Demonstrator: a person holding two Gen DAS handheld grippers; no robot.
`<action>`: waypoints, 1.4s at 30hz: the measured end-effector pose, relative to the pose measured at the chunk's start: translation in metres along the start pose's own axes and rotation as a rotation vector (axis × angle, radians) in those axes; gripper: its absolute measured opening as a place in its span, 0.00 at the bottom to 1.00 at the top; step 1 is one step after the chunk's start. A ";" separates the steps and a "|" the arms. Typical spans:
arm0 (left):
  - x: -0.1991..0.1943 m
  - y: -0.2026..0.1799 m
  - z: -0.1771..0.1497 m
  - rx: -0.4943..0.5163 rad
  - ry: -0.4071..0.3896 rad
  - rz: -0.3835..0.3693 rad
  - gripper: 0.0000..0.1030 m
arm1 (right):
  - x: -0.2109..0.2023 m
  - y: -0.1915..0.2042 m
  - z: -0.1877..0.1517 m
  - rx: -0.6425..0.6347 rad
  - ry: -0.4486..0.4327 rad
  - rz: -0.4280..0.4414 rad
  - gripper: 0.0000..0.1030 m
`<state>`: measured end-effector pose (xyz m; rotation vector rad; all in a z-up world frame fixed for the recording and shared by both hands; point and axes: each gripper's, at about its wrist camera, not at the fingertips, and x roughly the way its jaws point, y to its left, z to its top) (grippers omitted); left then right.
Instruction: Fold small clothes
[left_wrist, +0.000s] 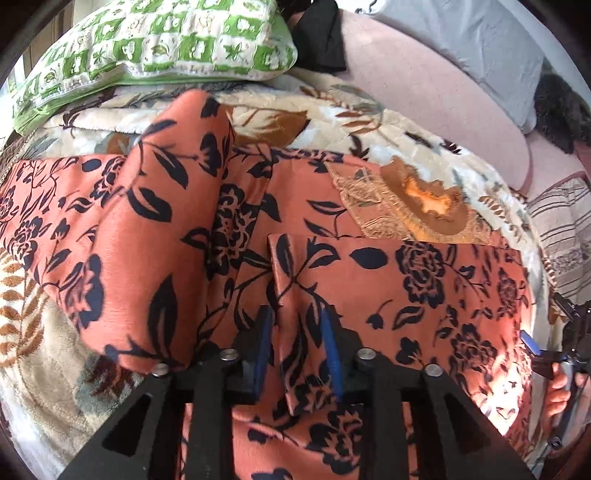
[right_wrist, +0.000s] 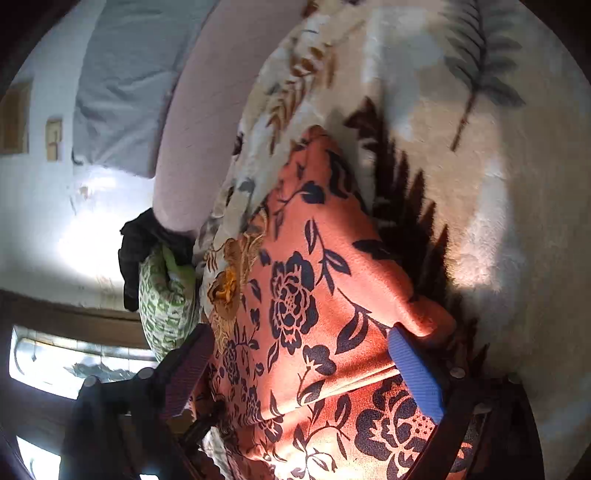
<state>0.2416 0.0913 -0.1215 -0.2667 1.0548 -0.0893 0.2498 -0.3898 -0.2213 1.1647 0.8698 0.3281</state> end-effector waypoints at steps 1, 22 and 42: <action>-0.018 0.001 -0.002 -0.003 -0.051 -0.027 0.49 | -0.006 0.008 -0.003 -0.032 -0.011 0.014 0.93; -0.049 0.343 0.026 -0.815 -0.291 -0.063 0.67 | -0.028 0.040 -0.187 -0.331 0.171 -0.135 0.93; -0.196 0.076 0.109 -0.028 -0.576 -0.002 0.04 | -0.048 0.019 -0.183 -0.276 0.101 -0.079 0.93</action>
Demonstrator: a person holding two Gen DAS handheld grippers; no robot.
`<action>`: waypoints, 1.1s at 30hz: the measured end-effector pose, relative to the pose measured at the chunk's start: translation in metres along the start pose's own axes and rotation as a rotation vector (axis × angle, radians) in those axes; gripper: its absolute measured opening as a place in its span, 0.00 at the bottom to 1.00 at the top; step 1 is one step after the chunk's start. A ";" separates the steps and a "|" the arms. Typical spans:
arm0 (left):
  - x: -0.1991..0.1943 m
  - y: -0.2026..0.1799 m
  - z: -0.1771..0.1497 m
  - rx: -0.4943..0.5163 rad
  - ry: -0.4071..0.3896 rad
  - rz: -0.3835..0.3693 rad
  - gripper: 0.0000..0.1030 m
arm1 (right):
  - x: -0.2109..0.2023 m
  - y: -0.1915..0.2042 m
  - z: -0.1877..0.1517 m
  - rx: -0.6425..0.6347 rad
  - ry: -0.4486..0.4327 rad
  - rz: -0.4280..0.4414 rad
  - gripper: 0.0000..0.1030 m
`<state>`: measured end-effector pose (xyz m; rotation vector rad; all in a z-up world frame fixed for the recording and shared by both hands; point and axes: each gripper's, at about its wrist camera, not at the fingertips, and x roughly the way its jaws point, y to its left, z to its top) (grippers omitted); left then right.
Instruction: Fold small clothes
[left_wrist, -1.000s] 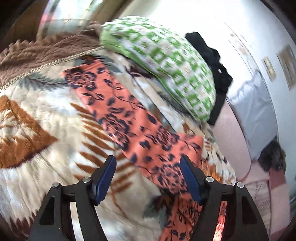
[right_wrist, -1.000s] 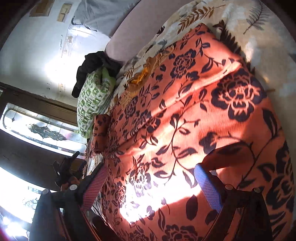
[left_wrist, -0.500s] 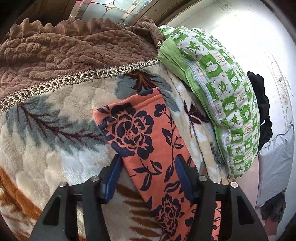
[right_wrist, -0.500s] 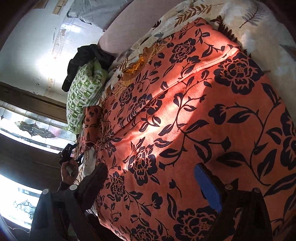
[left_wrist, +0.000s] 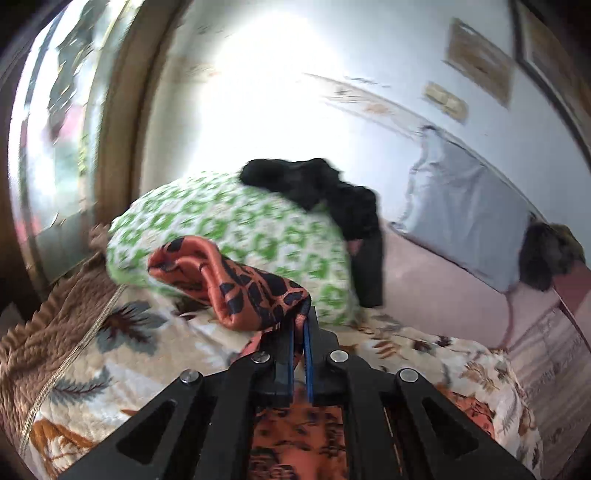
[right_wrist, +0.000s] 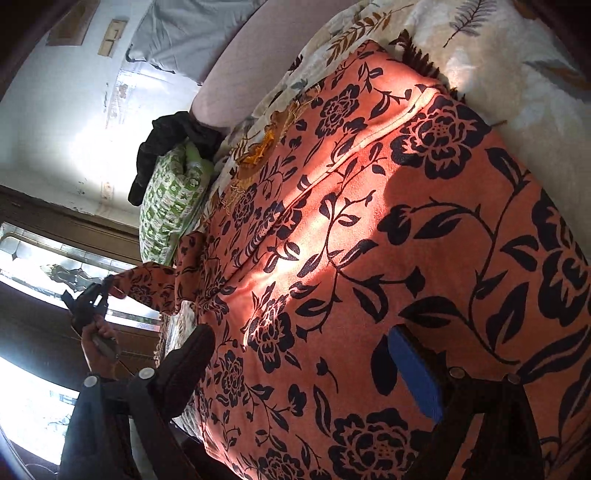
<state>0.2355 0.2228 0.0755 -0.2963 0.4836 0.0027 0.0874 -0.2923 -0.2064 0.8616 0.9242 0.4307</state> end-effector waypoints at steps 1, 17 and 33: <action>-0.005 -0.037 0.001 0.054 -0.008 -0.047 0.04 | -0.002 -0.002 -0.001 0.006 -0.007 0.019 0.93; 0.093 -0.264 -0.226 0.354 0.600 -0.250 0.63 | -0.061 -0.038 -0.001 0.074 -0.150 0.138 0.94; 0.088 -0.032 -0.199 0.007 0.422 0.061 0.65 | 0.028 -0.005 0.173 -0.026 -0.035 -0.238 0.91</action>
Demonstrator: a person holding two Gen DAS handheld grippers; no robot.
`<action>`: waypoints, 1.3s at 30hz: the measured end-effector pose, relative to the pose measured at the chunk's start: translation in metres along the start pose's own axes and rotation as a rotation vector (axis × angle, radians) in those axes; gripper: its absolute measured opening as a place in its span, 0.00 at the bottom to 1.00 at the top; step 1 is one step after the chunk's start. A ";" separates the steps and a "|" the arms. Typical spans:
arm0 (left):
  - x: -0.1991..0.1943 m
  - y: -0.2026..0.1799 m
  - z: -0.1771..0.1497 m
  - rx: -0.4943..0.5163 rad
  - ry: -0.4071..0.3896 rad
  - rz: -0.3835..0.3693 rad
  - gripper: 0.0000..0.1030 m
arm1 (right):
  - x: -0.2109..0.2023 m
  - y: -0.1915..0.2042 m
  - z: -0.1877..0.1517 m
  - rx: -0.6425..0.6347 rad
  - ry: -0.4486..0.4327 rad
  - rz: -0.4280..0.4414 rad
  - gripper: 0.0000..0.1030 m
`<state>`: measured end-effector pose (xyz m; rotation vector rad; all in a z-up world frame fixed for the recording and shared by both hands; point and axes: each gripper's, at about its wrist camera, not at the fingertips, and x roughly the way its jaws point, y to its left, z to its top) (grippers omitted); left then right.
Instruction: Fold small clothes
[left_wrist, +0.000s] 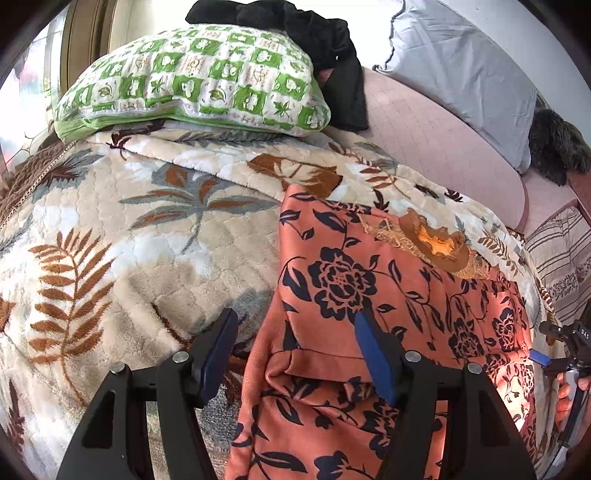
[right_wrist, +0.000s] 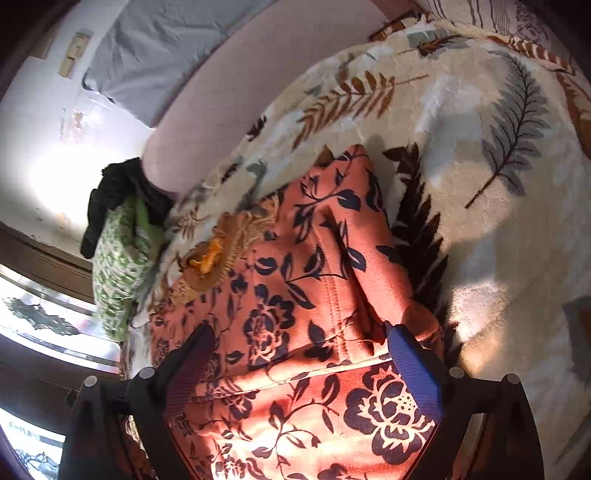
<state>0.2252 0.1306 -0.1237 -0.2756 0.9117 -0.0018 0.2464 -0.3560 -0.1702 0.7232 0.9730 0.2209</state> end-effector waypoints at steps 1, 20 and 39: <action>0.009 0.002 -0.003 0.005 0.026 0.016 0.65 | 0.009 0.000 0.001 -0.021 0.027 -0.034 0.82; 0.020 -0.039 0.002 0.171 -0.001 0.035 0.66 | -0.022 0.041 -0.001 -0.235 -0.130 -0.180 0.65; -0.121 0.032 -0.095 0.091 0.073 -0.055 0.74 | -0.109 -0.015 -0.116 -0.155 -0.030 0.004 0.81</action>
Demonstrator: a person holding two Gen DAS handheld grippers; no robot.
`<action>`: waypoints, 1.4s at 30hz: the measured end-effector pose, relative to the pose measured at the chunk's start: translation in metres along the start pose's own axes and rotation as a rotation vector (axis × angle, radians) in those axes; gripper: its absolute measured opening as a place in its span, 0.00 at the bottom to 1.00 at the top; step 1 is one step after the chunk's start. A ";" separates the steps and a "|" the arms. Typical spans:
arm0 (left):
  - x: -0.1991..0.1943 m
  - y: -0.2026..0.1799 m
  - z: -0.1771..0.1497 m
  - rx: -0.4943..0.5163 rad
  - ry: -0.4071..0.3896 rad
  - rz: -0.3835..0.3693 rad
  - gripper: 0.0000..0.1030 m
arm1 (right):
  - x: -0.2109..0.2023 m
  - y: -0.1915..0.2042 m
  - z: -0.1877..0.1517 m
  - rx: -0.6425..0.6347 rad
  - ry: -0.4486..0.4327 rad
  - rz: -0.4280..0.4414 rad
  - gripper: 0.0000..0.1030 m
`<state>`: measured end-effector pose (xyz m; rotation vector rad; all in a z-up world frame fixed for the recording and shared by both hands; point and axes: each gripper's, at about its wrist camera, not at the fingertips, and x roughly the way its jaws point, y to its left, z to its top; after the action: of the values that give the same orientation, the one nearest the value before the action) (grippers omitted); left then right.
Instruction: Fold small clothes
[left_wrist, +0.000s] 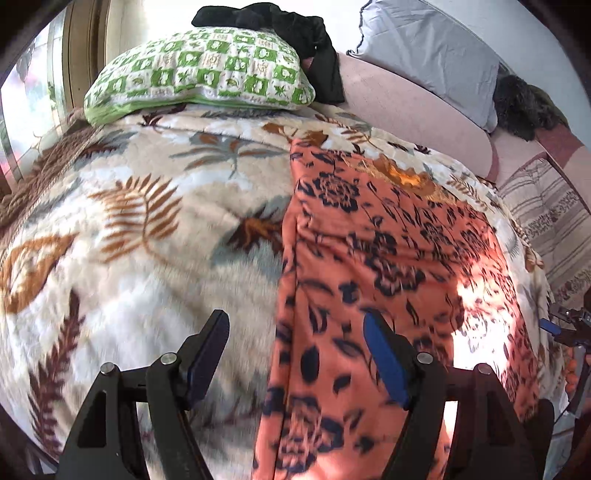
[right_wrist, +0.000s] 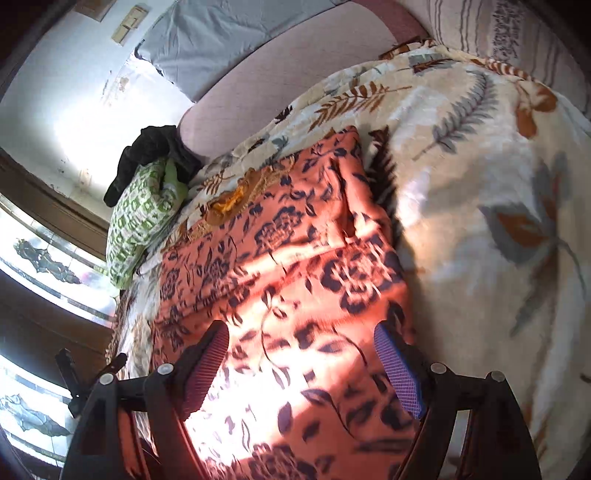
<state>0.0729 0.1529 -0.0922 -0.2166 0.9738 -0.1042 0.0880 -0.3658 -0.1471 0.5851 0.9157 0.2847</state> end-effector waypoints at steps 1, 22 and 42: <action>-0.007 0.005 -0.016 -0.007 0.018 -0.013 0.74 | -0.008 -0.007 -0.013 -0.010 0.035 -0.005 0.81; -0.008 0.025 -0.121 -0.192 0.150 -0.105 0.72 | -0.029 -0.093 -0.122 0.155 0.225 0.170 0.55; -0.026 0.019 -0.115 -0.153 0.126 -0.100 0.09 | -0.035 -0.070 -0.128 0.106 0.236 0.161 0.10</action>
<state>-0.0376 0.1607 -0.1381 -0.4031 1.0981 -0.1362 -0.0368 -0.3938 -0.2245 0.7360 1.1181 0.4593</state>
